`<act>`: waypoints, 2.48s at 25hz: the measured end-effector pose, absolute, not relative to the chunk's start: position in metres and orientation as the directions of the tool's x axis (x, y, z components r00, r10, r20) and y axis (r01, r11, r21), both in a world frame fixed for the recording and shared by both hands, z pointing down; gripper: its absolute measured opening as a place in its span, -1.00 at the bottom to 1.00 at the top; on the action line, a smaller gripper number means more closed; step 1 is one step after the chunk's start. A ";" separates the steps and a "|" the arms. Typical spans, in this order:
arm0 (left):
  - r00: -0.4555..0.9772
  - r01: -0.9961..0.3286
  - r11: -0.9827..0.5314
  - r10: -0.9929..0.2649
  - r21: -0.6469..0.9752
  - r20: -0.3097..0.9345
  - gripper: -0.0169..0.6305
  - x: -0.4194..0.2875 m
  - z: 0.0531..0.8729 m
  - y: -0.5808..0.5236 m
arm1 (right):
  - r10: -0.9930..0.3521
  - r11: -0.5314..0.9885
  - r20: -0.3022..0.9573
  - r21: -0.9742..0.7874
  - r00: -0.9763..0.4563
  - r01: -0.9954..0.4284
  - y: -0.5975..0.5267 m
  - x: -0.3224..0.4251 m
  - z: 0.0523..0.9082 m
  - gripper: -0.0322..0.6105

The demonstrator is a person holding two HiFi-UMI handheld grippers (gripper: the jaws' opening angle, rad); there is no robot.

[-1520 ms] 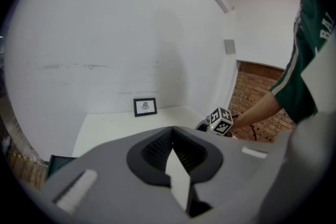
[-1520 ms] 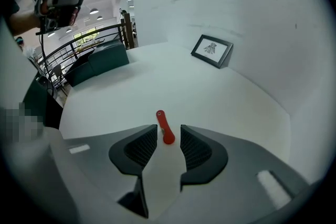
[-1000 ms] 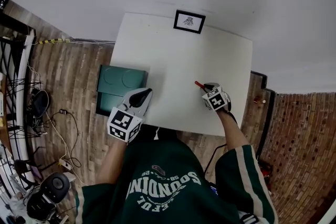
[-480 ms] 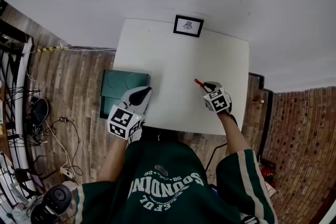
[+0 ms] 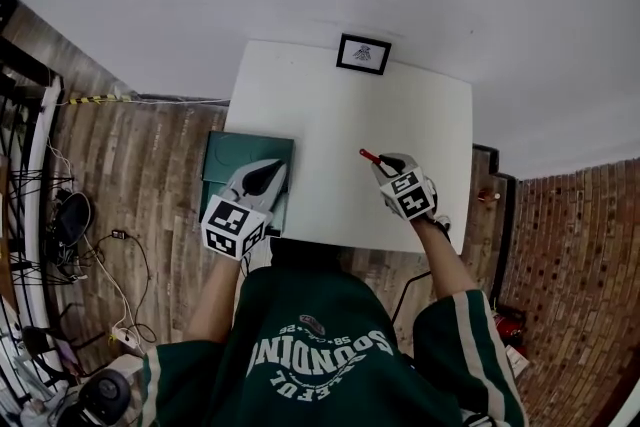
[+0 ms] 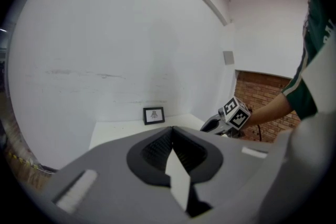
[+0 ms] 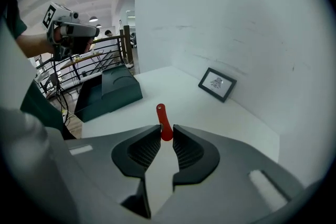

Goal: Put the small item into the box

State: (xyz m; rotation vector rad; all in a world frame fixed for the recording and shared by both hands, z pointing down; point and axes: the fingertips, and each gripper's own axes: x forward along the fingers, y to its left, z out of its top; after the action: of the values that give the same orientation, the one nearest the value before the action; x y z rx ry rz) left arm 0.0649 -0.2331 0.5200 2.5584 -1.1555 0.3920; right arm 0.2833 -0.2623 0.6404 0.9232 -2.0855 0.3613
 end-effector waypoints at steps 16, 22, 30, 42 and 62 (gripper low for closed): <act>0.413 -0.911 -0.379 -0.824 0.165 0.387 -0.79 -0.080 0.532 -0.179 | -0.311 0.890 0.759 0.022 -0.572 -0.456 -0.242 0.108 0.635 -0.67; 0.337 -0.941 -0.293 -0.852 0.169 0.399 -0.79 -0.126 0.538 -0.157 | -0.246 0.922 0.751 -0.013 -0.613 -0.386 -0.231 0.049 0.635 -0.67; 0.314 -0.948 -0.256 -0.855 0.190 0.414 -0.78 -0.154 0.551 -0.144 | -0.176 0.944 0.757 -0.052 -0.629 -0.327 -0.200 -0.017 0.648 -0.67; 0.339 -0.938 -0.269 -0.839 0.217 0.426 -0.79 -0.176 0.563 -0.145 | -0.102 0.936 0.842 -0.099 -0.529 -0.339 -0.147 -0.044 0.706 -0.67; 0.348 -0.936 -0.282 -0.824 0.211 0.446 -0.79 -0.187 0.580 -0.148 | -0.066 0.927 0.909 -0.096 -0.411 -0.362 -0.143 -0.064 0.767 -0.66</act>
State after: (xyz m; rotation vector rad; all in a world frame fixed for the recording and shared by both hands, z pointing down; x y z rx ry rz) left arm -0.1870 -0.1479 0.5797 2.1844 -1.5384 0.3477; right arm -0.0643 -0.1431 0.7672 0.3093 -1.9790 0.3356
